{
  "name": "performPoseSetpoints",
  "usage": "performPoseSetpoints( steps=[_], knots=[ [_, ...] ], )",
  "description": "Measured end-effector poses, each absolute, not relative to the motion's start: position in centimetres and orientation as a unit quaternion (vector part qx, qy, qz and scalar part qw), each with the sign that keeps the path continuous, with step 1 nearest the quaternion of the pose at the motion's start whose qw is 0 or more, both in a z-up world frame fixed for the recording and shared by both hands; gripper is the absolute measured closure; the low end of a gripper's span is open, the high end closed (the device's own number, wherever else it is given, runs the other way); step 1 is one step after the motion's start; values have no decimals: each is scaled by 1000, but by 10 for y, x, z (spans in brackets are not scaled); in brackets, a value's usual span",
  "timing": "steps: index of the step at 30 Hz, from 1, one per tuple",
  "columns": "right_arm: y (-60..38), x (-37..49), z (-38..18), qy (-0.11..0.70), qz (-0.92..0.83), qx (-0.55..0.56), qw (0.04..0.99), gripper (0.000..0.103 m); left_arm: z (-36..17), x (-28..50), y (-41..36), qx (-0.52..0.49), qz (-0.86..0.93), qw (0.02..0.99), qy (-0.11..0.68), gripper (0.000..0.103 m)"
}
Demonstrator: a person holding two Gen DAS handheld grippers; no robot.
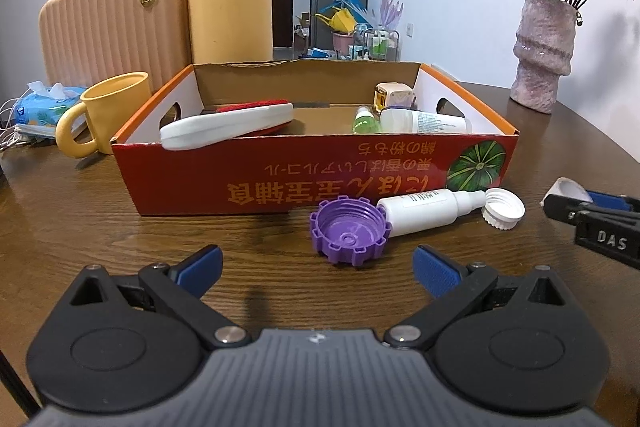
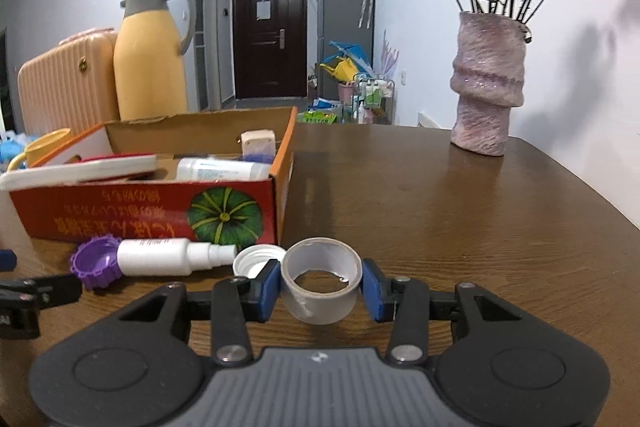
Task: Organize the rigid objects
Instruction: 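Grasp the purple ridged cap with the left tool while the right tool holds the tape roll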
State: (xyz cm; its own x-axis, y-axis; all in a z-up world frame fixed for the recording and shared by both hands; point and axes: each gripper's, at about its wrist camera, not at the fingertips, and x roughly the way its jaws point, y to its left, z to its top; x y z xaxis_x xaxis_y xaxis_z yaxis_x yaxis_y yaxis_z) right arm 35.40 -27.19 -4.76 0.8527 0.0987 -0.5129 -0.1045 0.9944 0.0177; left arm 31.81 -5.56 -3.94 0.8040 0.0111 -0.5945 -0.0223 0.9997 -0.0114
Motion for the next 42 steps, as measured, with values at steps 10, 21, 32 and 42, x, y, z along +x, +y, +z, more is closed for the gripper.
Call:
performPoseSetpoints(
  steps=[10,21,32,42],
  knots=[
    [-280,348,-42,250,45,14,967,61,-43,334,-61,5,15,948,319,0],
    [-282,331,-37,229,40,24,972,61,-49,350,-63,24,11,943,331,0],
    [-277,327,-37,224,37,15,974,61,-51,362,-58,24,-22,940,339,23],
    [-274,329,-40,228,36,4,973,61,-50,357,-59,27,-53,940,337,50]
  ],
)
